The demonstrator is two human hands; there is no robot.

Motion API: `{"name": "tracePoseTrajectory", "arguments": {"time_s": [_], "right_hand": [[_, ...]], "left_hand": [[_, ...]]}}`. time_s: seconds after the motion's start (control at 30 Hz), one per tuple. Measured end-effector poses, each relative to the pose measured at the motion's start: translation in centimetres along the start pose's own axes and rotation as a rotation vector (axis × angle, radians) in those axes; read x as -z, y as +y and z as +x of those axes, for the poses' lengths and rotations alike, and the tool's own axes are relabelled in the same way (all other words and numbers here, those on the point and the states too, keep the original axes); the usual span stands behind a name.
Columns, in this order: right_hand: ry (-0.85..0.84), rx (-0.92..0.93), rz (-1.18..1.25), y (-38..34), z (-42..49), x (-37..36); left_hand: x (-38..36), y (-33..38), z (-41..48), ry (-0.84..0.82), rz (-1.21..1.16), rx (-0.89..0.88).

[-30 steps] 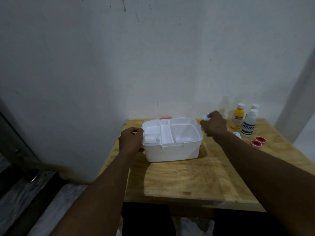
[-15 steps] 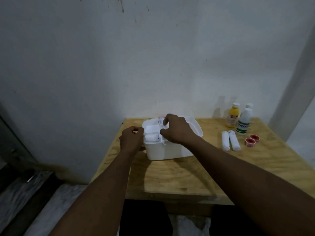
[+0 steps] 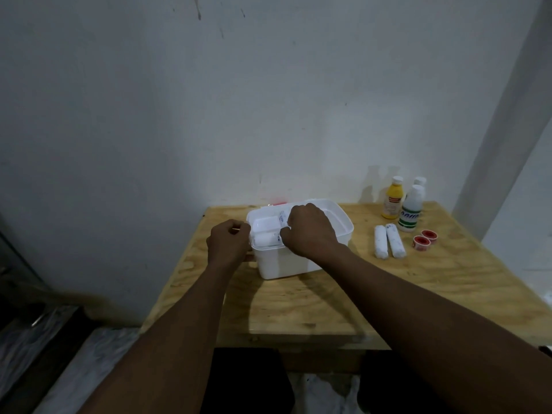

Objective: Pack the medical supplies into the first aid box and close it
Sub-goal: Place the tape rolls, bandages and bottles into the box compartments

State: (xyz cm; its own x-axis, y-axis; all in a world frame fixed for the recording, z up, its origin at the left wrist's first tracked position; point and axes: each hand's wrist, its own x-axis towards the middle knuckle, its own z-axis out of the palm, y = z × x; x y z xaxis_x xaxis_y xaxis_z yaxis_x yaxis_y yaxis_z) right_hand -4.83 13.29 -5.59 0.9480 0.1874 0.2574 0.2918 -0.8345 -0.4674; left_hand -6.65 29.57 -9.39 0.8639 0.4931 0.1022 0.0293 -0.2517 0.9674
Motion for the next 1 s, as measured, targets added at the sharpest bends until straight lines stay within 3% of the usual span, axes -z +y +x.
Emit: {"name": "tracePoseTrajectory", "arguments": {"time_s": [0.27, 0.4, 0.5, 0.6, 0.67, 0.77, 1.0], "right_hand": [[0.014, -0.002, 0.037, 1.7, -0.5, 1.2], [0.103, -0.01, 0.111, 2.5, -0.6, 2.0], [0.254, -0.029, 0.15, 3.9, 0.0, 4.2], [0.385, -0.08, 0.173, 6.9, 0.5, 8.2], [0.441, -0.141, 0.179, 9.8, 0.6, 10.9], [0.392, -0.256, 0.116, 15.5, 0.1, 13.5], [0.066, -0.349, -0.046, 26.3, -3.0, 12.5]], "left_hand": [[-1.5, -0.1, -0.2, -0.03, 0.006, -0.005], [-2.0, 0.3, -0.1, -0.005, 0.1, -0.023], [-2.1, 2.1, -0.3, 0.131, 0.348, -0.176], [-3.6, 5.9, -0.9, 0.169, 0.411, -0.402], [-6.0, 8.6, -1.8, 0.099, 0.402, -0.542], [-11.4, 11.4, -4.1, -0.102, 0.407, -0.724], [-22.7, 10.2, -10.3, -0.558, 0.668, -0.805]]}}
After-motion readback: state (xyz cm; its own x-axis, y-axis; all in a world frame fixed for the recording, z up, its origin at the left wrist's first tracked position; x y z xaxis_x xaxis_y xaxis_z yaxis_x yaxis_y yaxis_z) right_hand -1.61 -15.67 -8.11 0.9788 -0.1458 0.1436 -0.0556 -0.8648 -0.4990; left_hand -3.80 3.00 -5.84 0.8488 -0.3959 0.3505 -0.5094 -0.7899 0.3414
